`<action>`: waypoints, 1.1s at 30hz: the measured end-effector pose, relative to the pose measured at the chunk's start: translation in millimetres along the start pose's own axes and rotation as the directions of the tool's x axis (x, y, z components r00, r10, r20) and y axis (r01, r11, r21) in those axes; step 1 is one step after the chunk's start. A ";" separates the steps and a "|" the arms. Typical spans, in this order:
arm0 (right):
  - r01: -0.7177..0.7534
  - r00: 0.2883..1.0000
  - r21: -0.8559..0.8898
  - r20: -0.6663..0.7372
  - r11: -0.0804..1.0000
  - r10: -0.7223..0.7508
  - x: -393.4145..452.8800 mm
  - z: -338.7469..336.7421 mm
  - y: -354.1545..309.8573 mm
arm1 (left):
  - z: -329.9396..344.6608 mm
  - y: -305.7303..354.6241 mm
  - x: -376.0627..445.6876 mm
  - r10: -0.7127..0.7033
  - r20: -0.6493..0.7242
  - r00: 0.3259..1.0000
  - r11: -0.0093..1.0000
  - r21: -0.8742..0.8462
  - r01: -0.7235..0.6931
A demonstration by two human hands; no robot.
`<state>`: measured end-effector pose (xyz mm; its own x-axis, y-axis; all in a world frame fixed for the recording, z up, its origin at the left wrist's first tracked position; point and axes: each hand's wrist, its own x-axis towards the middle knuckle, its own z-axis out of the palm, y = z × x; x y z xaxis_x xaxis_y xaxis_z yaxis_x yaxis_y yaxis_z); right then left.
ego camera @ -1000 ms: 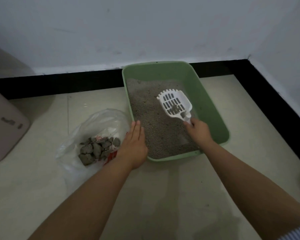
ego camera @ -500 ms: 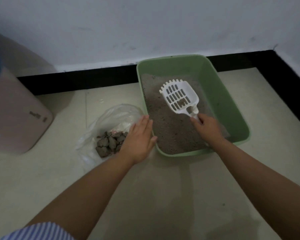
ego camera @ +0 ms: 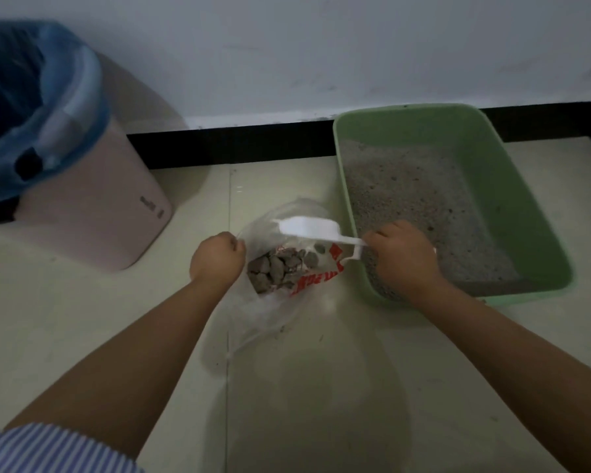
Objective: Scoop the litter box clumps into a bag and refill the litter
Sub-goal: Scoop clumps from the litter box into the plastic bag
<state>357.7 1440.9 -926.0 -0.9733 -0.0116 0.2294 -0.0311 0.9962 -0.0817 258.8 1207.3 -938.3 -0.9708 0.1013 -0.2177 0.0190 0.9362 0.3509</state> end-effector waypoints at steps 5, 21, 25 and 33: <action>0.030 0.999 0.011 0.012 0.999 -0.030 1.0 -3.2 0.1 | 0.3 8.5 0.2 0.014 -0.029 0.999 0.997 -0.073 -0.016; 0.227 0.968 0.008 -0.117 0.974 -0.224 -3.9 -1.6 13.4 | -3.2 2.9 1.2 0.010 -0.085 0.996 0.993 -0.117 -0.020; 0.184 0.981 -0.002 -0.056 0.983 -0.183 -0.3 -4.1 8.7 | -4.7 3.7 -0.7 0.012 -0.089 0.996 0.994 -0.111 -0.022; -0.550 0.813 0.150 0.320 0.821 0.486 -0.9 -38.6 48.8 | -3.9 30.3 -12.4 0.268 -0.066 0.961 0.963 0.060 -0.264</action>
<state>365.9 1492.9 -892.8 -0.8794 0.4471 -0.1636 0.4757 0.8117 -0.3389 270.4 1233.1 -921.4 -0.9438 0.3257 -0.0555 0.2887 0.8947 0.3409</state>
